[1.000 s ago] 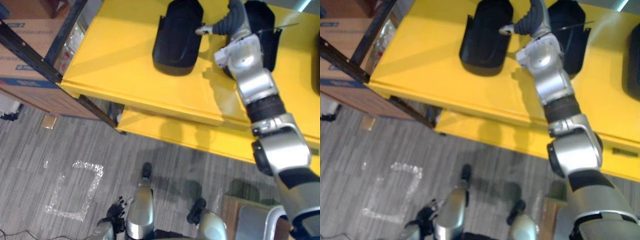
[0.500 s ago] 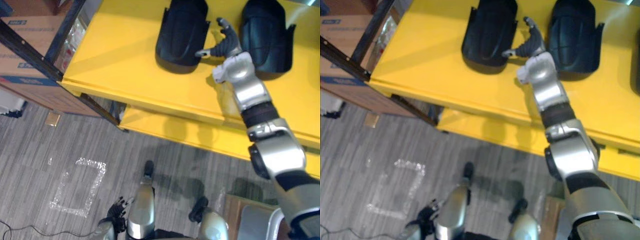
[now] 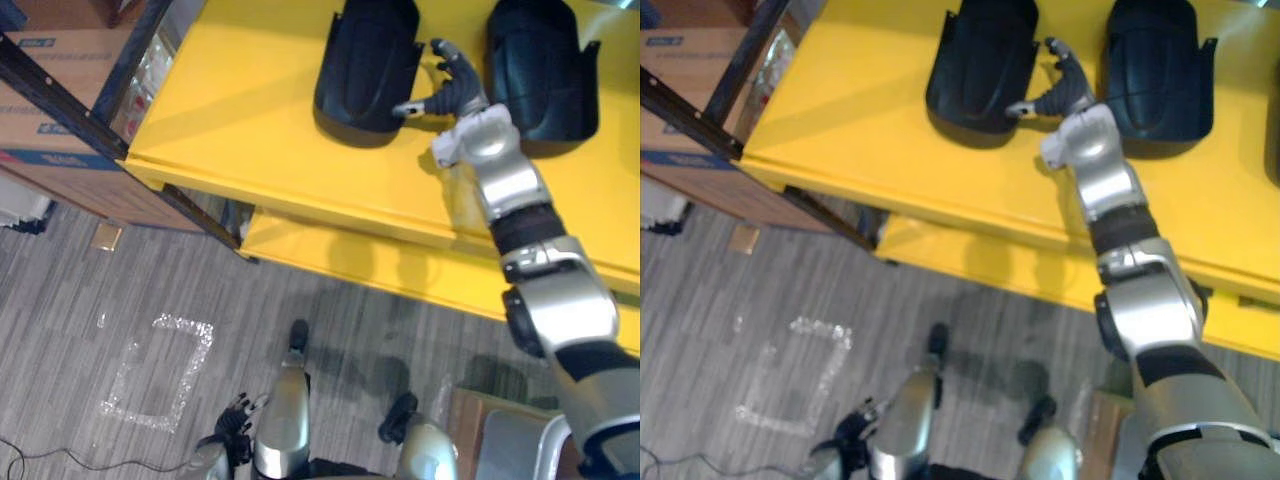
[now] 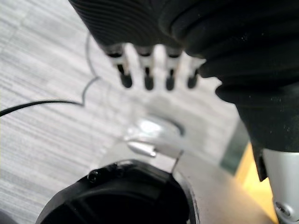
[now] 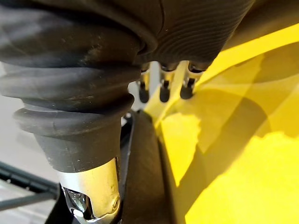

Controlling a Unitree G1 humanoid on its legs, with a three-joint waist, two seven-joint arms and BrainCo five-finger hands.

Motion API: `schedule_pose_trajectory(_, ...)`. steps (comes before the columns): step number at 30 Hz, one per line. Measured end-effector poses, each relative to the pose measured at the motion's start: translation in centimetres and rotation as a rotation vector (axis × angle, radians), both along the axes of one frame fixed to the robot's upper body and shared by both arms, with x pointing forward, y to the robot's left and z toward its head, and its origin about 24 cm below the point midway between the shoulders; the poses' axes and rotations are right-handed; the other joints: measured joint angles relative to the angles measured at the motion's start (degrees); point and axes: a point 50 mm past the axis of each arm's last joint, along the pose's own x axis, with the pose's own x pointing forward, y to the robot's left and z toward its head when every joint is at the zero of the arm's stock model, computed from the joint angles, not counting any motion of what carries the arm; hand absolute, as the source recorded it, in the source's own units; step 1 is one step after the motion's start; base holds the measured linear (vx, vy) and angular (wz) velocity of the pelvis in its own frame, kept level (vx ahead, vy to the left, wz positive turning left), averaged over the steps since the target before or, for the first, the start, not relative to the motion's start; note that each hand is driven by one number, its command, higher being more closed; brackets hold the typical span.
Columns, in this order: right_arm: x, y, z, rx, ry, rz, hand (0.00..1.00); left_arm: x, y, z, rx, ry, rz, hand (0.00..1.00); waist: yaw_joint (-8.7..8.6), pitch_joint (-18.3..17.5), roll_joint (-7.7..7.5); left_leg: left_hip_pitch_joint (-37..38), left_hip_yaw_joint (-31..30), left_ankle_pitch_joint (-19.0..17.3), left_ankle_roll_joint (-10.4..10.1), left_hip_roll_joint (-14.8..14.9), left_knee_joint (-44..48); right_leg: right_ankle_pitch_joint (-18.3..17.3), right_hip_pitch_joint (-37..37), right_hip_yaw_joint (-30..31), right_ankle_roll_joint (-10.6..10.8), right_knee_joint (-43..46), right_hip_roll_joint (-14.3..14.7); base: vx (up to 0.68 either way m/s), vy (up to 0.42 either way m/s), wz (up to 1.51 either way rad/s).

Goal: Walk over and take plastic housings, then place them on the shelf

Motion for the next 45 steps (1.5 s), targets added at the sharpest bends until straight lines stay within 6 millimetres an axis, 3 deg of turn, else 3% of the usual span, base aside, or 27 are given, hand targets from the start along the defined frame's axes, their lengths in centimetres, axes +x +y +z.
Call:
schedule_pose_trajectory(26,0.0,1.1,-0.6,-0.03,0.0,0.057,0.0,0.2,-0.2,0.2,-0.001,-0.007,-0.012,0.0,0.37,-0.2,0.4,0.0,-0.7,-0.1,0.2,-0.3,0.1,-1.0,0.2,-0.7,0.3,1.0,-0.4,0.0,0.0,0.01)
schedule_pose_trajectory(36,-0.2,1.0,-0.8,0.171,-0.119,-0.099,0.0,0.4,-0.3,0.3,-0.003,-0.023,-0.014,0.0,1.91,-0.2,0.39,-0.2,-1.0,0.0,0.1,-0.4,0.1,-1.2,0.2,-1.1,0.5,1.7,-0.5,0.0,-0.002,0.01)
schedule_pose_trajectory(41,-1.3,1.8,1.6,0.372,-0.274,-0.05,0.0,0.4,-0.3,0.3,-0.002,-0.025,-0.014,0.0,1.93,-0.2,0.39,-0.1,-1.0,0.0,0.1,-0.5,0.1,-1.1,0.3,-1.0,0.5,1.6,-0.6,0.0,0.0,0.0)
schedule_pose_trajectory(45,-1.7,2.6,2.2,0.46,-0.309,-0.007,0.0,0.4,-0.2,0.3,0.0,-0.025,-0.015,0.0,1.7,-0.3,0.37,0.9,-0.7,0.0,0.1,-0.4,0.0,-1.0,1.3,-0.9,0.6,1.2,-0.5,0.0,0.0,-0.01)
